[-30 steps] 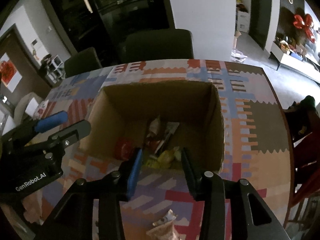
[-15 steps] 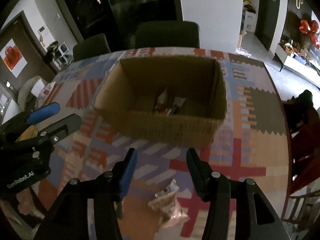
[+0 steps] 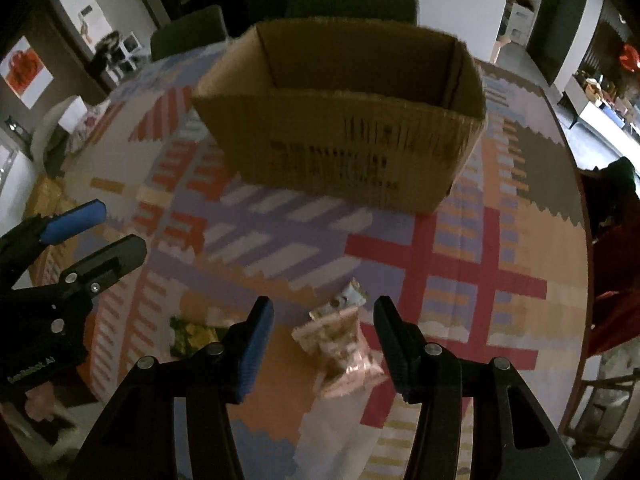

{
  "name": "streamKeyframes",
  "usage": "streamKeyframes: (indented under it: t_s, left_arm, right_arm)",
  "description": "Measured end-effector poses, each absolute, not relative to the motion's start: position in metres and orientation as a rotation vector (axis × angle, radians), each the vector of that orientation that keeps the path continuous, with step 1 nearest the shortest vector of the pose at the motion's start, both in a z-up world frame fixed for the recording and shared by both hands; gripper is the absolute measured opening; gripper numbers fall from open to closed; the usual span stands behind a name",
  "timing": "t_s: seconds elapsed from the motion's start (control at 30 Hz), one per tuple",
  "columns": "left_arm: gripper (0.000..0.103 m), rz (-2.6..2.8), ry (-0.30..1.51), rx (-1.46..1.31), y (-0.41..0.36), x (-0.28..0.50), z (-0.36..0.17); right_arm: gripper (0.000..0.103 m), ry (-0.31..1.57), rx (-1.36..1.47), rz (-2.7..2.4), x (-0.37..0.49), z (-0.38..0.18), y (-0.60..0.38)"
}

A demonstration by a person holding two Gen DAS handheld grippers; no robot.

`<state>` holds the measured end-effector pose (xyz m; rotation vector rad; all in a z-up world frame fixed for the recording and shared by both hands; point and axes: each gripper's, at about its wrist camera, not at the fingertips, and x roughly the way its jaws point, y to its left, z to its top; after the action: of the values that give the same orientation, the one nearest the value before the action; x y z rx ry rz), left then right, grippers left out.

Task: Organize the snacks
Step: 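Withdraw both grippers from the box toward the remaining snacks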

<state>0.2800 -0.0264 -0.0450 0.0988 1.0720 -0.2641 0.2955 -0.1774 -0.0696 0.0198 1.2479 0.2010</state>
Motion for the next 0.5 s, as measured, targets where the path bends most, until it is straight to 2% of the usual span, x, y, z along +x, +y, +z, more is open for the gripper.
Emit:
streamKeyframes:
  t_s: [0.2, 0.5]
  left_arm:
    - [0.069, -0.262, 1.161, 0.093, -0.028, 0.28, -0.073]
    - [0.069, -0.289, 1.389, 0.006, -0.03, 0.287, -0.131]
  right_arm:
    - [0.053, 1.325, 0.017, 0.21, 0.291, -0.094, -0.18]
    - [0.053, 1.474, 0.023, 0.206, 0.297, -0.137, -0.181]
